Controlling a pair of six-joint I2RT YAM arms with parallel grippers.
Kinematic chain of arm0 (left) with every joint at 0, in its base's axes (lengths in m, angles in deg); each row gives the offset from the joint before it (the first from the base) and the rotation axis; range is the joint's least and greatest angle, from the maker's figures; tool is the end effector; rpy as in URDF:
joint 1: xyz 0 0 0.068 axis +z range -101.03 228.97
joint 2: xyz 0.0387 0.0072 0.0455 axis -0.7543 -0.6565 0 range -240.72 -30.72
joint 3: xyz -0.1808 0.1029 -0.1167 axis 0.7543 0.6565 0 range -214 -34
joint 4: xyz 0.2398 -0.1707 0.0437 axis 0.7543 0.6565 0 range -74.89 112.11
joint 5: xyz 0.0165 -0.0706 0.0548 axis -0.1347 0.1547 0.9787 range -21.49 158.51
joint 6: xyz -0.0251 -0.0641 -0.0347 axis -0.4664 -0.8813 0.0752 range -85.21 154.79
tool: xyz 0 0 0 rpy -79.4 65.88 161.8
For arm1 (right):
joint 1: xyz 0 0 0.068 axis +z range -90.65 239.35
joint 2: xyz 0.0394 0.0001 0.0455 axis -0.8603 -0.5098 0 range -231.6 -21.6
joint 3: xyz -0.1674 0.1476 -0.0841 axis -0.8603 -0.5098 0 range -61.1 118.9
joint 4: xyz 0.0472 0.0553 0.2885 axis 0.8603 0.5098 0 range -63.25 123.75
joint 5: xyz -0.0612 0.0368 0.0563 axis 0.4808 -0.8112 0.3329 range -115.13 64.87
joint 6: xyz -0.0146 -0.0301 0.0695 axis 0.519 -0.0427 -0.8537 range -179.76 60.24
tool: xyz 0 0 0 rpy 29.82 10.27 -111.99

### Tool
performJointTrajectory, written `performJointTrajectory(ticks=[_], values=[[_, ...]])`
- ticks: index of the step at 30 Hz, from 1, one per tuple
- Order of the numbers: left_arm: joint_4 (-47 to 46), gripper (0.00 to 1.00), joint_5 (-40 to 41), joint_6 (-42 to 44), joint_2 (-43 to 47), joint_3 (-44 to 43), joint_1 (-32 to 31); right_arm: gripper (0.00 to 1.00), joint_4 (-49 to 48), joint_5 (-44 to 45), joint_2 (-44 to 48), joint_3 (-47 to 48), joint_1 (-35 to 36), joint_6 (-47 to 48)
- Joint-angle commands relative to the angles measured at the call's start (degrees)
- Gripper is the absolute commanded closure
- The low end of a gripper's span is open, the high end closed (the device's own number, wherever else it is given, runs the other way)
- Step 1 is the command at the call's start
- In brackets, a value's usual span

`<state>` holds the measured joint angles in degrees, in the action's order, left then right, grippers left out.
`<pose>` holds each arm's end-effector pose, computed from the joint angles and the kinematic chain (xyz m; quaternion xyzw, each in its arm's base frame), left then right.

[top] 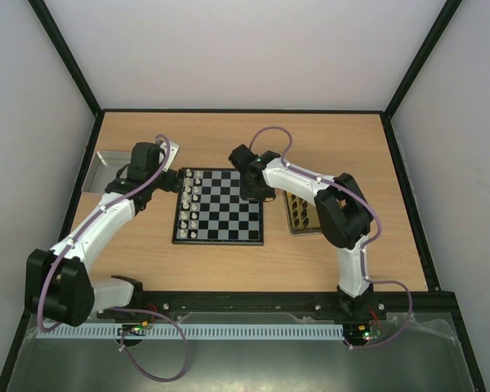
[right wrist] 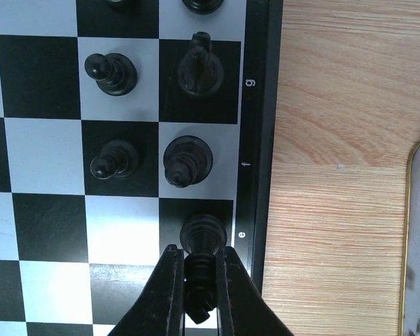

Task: Set up the chess pieces on the board
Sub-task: Place the chess piece on the chessboard.

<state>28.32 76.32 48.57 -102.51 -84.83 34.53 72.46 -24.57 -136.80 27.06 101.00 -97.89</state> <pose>0.3407 -0.0784 0.2071 0.1840 0.8627 0.0575 0.4675 0.3277 0.2907 0.1115 -0.0296 0.9882 0.0924 0.1182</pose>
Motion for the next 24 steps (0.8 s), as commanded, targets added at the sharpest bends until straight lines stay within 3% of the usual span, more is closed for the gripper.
performJointTrajectory(ticks=[1,18,24], values=[[-0.38,0.01,0.62,-0.33,-0.28,-0.14,0.28,0.98,0.33,-0.09,-0.83,1.16,0.26,0.11],[-0.12,0.01,0.49,-0.29,-0.34,-0.07,0.25,0.97,-0.51,-1.18,-0.8,-0.02,0.52,0.06],[-0.38,0.01,0.54,-0.22,-0.46,0.03,0.31,0.9,-0.19,-1.0,-0.65,0.0,0.54,0.09]])
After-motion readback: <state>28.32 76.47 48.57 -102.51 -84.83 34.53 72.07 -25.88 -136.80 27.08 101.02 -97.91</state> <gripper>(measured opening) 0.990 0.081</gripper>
